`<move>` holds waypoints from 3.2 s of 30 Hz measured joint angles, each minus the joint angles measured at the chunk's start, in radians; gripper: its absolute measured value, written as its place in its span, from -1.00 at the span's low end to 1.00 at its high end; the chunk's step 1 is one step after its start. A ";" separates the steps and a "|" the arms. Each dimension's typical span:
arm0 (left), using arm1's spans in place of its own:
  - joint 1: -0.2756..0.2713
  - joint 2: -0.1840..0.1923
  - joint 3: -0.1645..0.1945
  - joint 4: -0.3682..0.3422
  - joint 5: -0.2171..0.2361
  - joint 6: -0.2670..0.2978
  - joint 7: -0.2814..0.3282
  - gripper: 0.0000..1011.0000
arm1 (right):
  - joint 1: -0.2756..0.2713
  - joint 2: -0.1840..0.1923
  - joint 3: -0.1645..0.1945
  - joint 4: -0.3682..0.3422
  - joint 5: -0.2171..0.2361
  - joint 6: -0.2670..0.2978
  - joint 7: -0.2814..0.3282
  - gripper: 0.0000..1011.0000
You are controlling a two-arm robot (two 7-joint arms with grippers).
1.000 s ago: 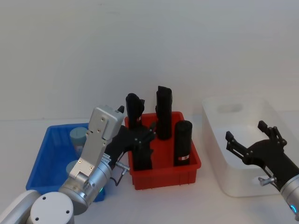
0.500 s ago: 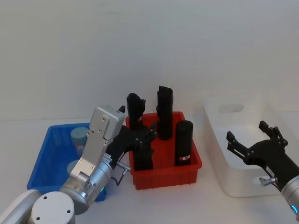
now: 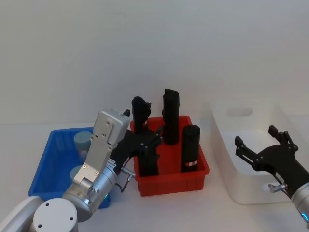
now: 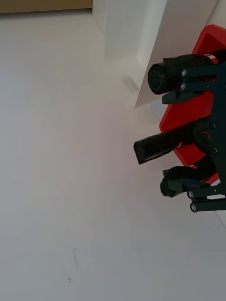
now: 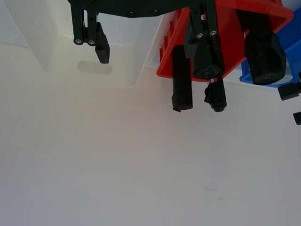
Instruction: Pick the cotton swabs from the blue box and place them into the white box.
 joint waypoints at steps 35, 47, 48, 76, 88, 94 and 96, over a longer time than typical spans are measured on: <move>0.000 0.000 0.000 0.000 0.000 0.000 0.000 0.99 | 0.053 -0.022 -0.011 0.026 -0.007 0.085 0.096 0.98; 0.000 0.000 0.000 0.000 0.000 0.000 0.000 0.99 | 0.140 -0.043 -0.020 0.060 -0.003 0.271 0.222 0.98; 0.000 0.000 0.000 0.000 0.000 0.000 0.000 0.99 | 0.147 -0.046 -0.021 0.065 -0.005 0.286 0.229 0.98; 0.000 0.000 0.000 0.000 0.000 0.000 0.000 0.99 | 0.350 -0.180 -0.093 0.242 -0.144 0.485 0.225 0.98; 0.000 0.000 0.000 0.000 0.000 0.000 0.000 0.99 | 0.403 -0.222 -0.111 0.322 -0.174 0.493 0.208 0.98; 0.000 0.000 0.000 0.000 0.000 0.000 0.000 0.99 | 0.425 -0.239 -0.116 0.359 -0.182 0.493 0.198 0.98; 0.000 0.000 0.000 0.000 0.000 0.000 0.000 0.99 | 0.429 -0.242 -0.117 0.366 -0.183 0.493 0.196 0.98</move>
